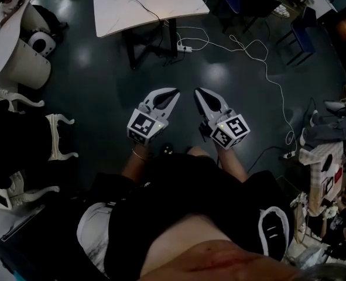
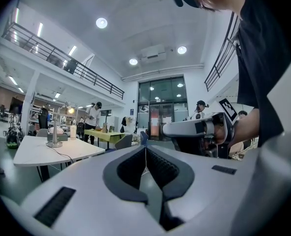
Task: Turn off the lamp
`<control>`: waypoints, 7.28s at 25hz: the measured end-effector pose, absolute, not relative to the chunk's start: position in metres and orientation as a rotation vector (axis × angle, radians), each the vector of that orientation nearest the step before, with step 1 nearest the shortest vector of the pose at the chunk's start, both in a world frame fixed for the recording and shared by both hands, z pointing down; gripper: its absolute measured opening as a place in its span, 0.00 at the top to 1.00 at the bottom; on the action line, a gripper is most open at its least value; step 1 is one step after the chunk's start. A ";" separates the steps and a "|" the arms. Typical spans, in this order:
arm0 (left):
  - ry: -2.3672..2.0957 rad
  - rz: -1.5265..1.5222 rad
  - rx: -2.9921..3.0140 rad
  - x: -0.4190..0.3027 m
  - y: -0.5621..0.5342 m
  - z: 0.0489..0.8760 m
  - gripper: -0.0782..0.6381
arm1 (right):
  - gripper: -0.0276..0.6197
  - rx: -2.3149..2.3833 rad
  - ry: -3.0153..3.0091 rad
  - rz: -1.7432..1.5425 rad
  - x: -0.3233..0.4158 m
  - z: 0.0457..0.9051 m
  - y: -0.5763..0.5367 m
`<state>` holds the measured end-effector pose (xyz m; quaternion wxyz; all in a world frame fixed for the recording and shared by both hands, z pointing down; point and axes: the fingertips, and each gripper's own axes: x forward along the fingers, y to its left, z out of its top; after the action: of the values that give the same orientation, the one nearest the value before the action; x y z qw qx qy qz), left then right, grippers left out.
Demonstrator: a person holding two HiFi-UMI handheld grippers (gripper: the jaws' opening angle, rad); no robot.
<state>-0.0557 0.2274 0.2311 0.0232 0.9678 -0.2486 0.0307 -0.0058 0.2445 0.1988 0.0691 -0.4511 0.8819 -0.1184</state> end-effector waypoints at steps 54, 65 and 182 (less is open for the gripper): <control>-1.241 0.289 2.782 0.019 -0.021 0.269 0.88 | 0.95 -0.905 2.886 -0.502 0.085 0.267 -0.030; -1.289 0.280 2.608 -0.027 -0.053 0.330 0.88 | 0.92 -0.936 2.964 -0.556 0.049 0.318 -0.078; -1.083 0.119 2.606 -0.032 -0.184 0.474 0.86 | 0.79 -1.085 2.737 -0.717 0.046 0.407 -0.204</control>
<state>-0.0322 -0.1839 0.4742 0.1578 0.9111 -0.3785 0.0418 0.0464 -0.2035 0.4066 0.0555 -0.3575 0.9018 -0.2363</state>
